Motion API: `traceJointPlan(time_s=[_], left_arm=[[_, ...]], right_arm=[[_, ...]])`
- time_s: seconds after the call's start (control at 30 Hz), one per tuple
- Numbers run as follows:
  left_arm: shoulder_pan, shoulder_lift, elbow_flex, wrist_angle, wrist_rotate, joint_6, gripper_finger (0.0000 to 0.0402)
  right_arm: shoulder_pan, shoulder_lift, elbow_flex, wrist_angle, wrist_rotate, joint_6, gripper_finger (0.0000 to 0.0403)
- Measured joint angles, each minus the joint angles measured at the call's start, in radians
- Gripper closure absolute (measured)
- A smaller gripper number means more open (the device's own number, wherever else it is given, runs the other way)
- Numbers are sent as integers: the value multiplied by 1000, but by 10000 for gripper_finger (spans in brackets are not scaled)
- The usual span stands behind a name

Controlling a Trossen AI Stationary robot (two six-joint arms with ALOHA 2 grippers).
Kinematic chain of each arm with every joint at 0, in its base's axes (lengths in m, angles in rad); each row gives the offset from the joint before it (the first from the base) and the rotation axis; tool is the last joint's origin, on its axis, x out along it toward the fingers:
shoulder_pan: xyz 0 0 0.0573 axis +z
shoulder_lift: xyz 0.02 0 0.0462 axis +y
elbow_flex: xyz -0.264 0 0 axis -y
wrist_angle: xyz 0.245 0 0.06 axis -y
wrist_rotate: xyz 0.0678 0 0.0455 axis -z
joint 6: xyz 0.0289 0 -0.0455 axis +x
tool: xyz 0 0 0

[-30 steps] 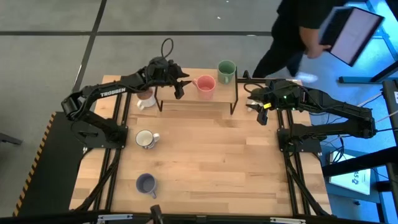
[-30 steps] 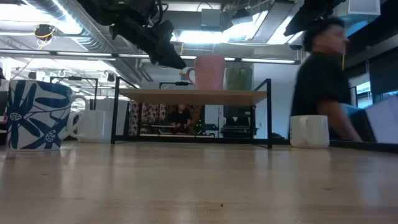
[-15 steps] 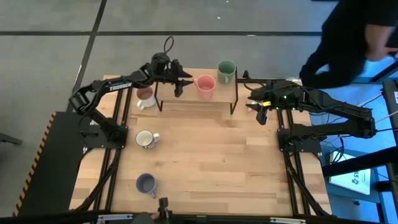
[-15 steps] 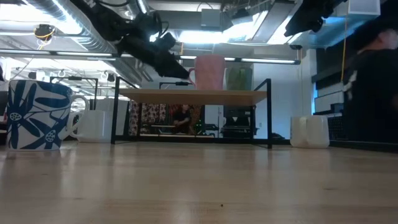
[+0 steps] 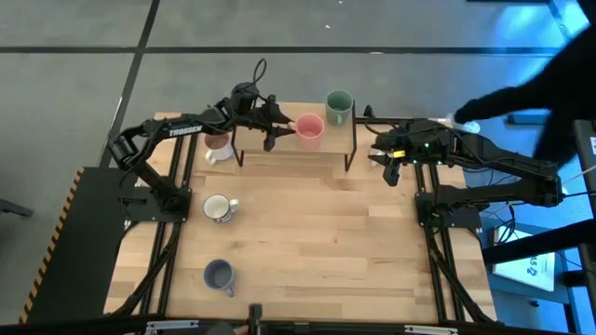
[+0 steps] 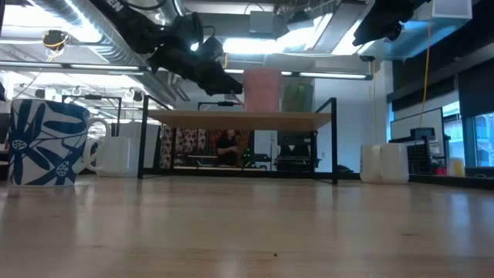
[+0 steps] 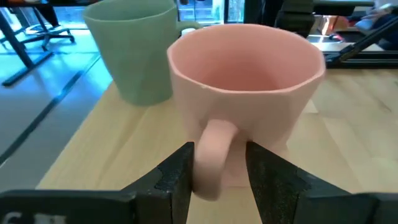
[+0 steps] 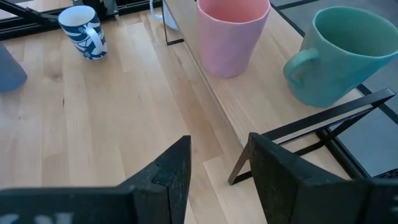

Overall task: Place coffee mugs
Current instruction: Put the pink mug on the shelf

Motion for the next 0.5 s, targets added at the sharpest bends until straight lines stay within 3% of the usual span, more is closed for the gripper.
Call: traceJointPlan(time_s=[0.4, 0.5], left_arm=[[-21, -2, 0, -4, 15, -21, 357], [-31, -2, 0, -5, 9, -21, 359]], right_arm=[[0, 0, 0, -1, 0, -3, 259], [0, 0, 0, -2, 0, -7, 259]])
